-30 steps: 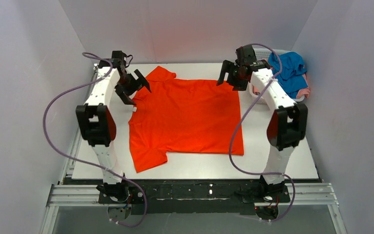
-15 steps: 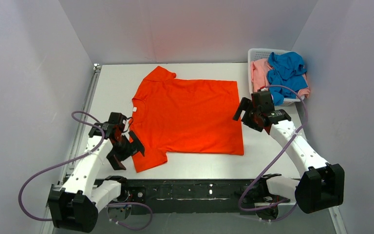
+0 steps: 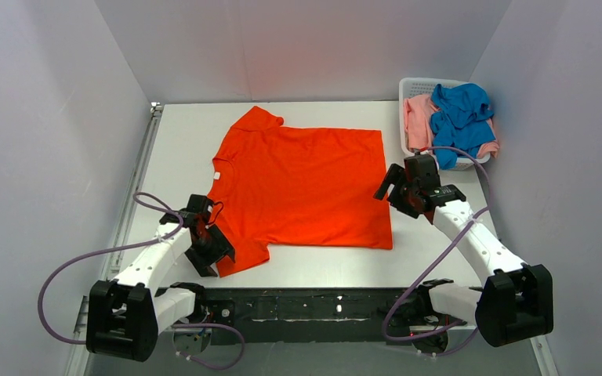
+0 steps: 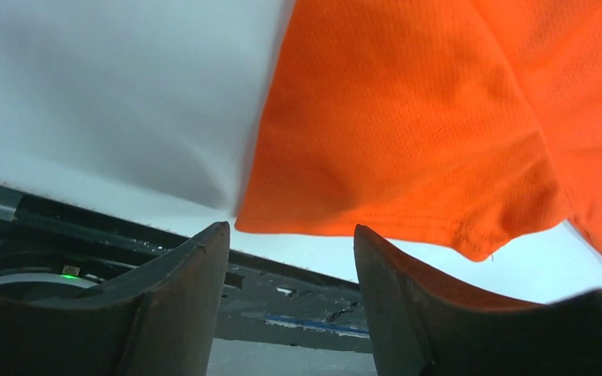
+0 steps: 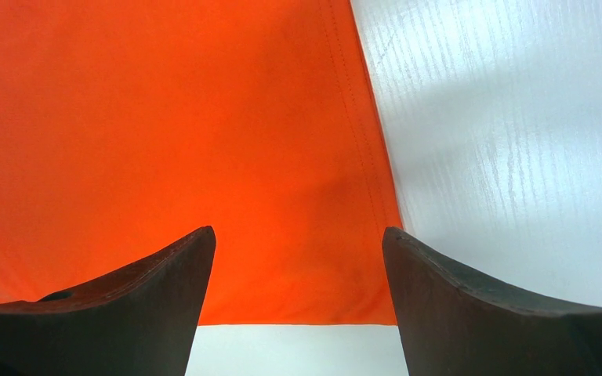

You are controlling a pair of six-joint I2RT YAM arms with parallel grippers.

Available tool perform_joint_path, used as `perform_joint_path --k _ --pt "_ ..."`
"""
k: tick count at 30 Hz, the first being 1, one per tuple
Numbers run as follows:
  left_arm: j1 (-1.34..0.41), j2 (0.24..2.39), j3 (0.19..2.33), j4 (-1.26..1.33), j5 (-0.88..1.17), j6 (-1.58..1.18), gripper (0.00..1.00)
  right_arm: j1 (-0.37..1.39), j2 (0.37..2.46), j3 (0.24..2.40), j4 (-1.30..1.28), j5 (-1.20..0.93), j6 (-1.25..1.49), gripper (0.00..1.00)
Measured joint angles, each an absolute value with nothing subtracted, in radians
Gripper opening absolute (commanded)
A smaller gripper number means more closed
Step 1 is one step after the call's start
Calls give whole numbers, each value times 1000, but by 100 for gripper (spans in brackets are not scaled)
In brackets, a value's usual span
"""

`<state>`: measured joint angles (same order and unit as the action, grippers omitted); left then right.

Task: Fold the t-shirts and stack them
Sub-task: Grab the side of the flattened tshirt closest away from the robot with both arms

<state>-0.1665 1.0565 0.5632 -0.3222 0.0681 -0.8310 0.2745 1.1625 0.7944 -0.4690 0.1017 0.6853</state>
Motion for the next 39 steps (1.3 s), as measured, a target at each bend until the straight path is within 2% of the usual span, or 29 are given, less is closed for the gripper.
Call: perform_joint_path --k 3,9,12,17,18,23,25,34,37,39 --pt "-167 1102 558 -281 68 -831 52 274 1146 794 -469 105 685 86" --pt "-167 1116 523 -245 69 -834 50 274 1136 794 -476 106 685 85" --pt "-167 1113 518 -241 69 -838 37 274 1136 794 -490 109 685 82" --pt "-167 1129 513 -244 74 -843 3 274 1136 793 -521 105 686 78" --pt "-167 1136 514 -243 81 -843 0 274 1136 791 -527 102 688 77" --pt "-167 1146 517 -236 104 -846 0 275 1126 741 -560 73 730 72" --pt "-167 1138 516 -235 105 -849 0 275 1125 667 -590 37 767 64" --pt "-167 1103 502 -237 105 -861 0 284 1153 580 -651 26 839 54" --pt "-167 1103 502 -237 105 -865 0 284 1186 577 -645 26 851 48" --pt "-167 1100 501 -238 105 -866 0 284 1201 581 -636 24 859 38"
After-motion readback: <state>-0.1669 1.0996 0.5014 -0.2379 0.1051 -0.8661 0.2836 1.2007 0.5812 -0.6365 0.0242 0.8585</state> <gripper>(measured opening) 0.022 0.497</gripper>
